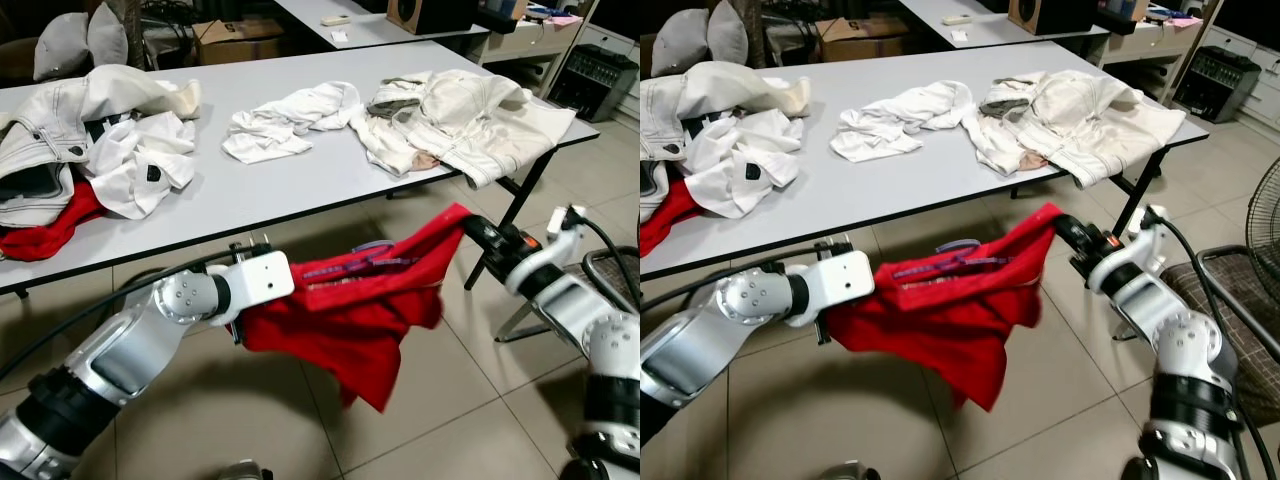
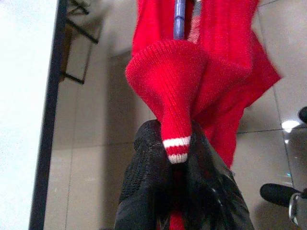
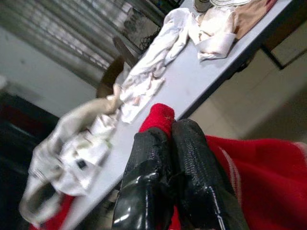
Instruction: Hang hanger
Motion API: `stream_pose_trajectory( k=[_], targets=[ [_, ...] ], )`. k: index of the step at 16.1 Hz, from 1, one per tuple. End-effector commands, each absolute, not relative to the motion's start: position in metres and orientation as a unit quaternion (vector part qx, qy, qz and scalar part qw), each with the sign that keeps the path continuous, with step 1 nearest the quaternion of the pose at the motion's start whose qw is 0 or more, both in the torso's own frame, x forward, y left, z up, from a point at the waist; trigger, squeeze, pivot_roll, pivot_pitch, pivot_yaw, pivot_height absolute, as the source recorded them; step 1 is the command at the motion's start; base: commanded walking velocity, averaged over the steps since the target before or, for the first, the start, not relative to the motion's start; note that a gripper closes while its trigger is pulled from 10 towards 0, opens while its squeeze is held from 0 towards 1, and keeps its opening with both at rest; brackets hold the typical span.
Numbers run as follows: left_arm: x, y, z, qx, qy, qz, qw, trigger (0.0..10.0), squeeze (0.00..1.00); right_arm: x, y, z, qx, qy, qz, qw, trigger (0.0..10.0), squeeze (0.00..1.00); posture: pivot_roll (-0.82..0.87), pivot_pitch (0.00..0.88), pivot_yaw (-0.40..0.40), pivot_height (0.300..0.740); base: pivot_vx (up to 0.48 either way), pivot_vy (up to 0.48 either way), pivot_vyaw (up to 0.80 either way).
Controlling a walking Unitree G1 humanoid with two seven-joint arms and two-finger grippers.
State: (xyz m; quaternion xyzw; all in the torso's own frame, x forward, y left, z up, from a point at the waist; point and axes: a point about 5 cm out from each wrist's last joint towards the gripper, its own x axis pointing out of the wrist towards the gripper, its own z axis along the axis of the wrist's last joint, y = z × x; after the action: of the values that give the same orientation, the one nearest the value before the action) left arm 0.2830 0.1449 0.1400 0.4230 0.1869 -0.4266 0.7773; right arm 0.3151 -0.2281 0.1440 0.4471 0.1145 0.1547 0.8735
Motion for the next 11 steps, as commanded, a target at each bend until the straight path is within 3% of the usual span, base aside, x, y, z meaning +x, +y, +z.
stream_pose_trajectory(
  k=[1,5,7,9,11],
  targets=[
    [0.283,0.149,0.138,0.405,0.195,-0.433,0.781,0.0,0.00,0.320,-0.238,0.160,0.476,0.083,0.141,0.864,0.0,0.00,0.00,0.000,-0.035,0.740,0.000,0.000,0.00],
    [0.276,0.155,0.131,0.384,0.197,-0.485,0.761,0.0,0.00,0.327,-0.251,0.165,0.535,0.074,0.096,0.836,0.0,0.00,0.00,0.000,-0.044,0.740,0.000,0.000,0.00],
    [0.269,0.143,0.137,0.345,0.173,-0.532,0.754,0.0,0.00,0.329,-0.249,0.163,0.535,0.092,0.092,0.835,0.0,0.00,0.00,0.000,-0.048,0.740,0.000,0.000,0.00],
    [0.262,0.135,0.147,0.307,0.154,-0.575,0.743,0.0,0.00,0.323,-0.241,0.149,0.407,0.159,0.115,0.892,0.0,0.00,0.00,0.000,-0.046,0.740,0.000,0.000,0.00],
    [0.264,0.150,0.151,0.326,0.175,-0.575,0.729,0.0,0.00,0.314,-0.237,0.131,0.250,0.224,0.154,0.929,0.0,0.00,0.00,0.000,-0.044,0.740,0.000,0.000,0.00]
  ],
)
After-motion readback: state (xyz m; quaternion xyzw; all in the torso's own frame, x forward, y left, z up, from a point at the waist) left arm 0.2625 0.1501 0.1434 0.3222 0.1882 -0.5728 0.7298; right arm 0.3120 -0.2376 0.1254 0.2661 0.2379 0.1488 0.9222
